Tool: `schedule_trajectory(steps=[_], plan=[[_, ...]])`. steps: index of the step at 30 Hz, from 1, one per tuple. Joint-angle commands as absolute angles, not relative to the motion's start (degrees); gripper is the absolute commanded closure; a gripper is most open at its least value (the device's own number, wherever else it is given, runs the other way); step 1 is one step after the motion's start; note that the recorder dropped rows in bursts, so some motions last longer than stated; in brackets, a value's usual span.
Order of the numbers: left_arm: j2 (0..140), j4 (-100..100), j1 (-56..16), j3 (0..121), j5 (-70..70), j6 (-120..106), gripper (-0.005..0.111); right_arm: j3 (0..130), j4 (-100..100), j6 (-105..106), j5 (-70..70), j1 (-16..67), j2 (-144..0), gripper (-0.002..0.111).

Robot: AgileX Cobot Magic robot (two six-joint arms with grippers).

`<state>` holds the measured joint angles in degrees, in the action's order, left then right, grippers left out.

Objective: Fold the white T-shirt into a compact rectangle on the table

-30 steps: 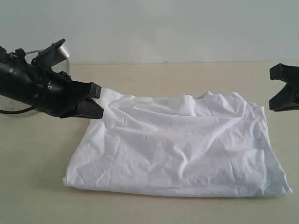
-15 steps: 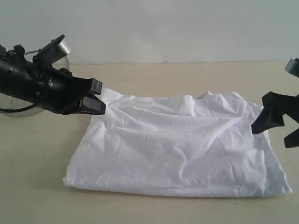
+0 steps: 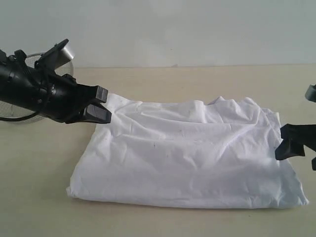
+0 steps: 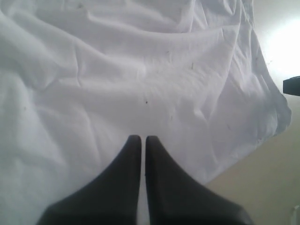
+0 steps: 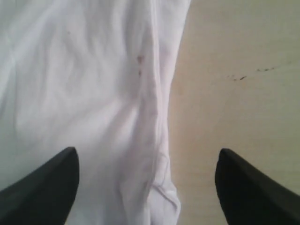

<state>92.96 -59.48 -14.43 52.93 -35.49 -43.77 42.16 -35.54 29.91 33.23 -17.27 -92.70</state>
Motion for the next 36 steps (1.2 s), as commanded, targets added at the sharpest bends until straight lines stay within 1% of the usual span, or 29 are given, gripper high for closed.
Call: schedule_trajectory(steps=[1,5,8,17,19,23,26,33,36], plan=[[92.47,-59.8,-14.54,52.71,-35.74,-44.22,0.102,42.41,-37.49,32.21,31.25,-17.7,-95.82,0.037],[92.47,-59.55,-14.54,52.71,-36.41,-44.22,0.102,44.49,-42.91,37.24,32.61,-17.7,-102.54,0.037],[92.47,-59.29,-14.54,52.57,-36.54,-44.64,0.102,45.68,-45.79,40.35,32.36,-17.7,-104.17,0.037],[92.47,-59.17,-14.54,52.58,-36.42,-44.65,0.102,47.6,-46.54,42.74,32.58,-17.7,-111.48,0.038],[92.47,-59.17,-14.54,52.58,-36.42,-44.65,0.102,47.6,-46.68,43.35,32.58,-17.7,-111.58,0.047],[92.47,-59.17,-14.54,52.58,-36.04,-44.65,0.102,47.6,-46.8,43.35,32.46,-17.7,-111.58,0.071],[92.47,-59.17,-14.54,52.58,-35.91,-44.79,0.102,47.6,-46.8,43.35,32.25,-17.7,-111.58,0.079],[92.47,-59.17,-14.54,52.58,-35.76,-45.23,0.102,47.6,-47.04,43.35,31.45,-17.7,-111.58,0.089],[92.47,-59.17,-14.54,52.58,-35.36,-45.32,0.102,47.6,-47.62,43.35,31.31,-17.7,-111.24,0.103]])
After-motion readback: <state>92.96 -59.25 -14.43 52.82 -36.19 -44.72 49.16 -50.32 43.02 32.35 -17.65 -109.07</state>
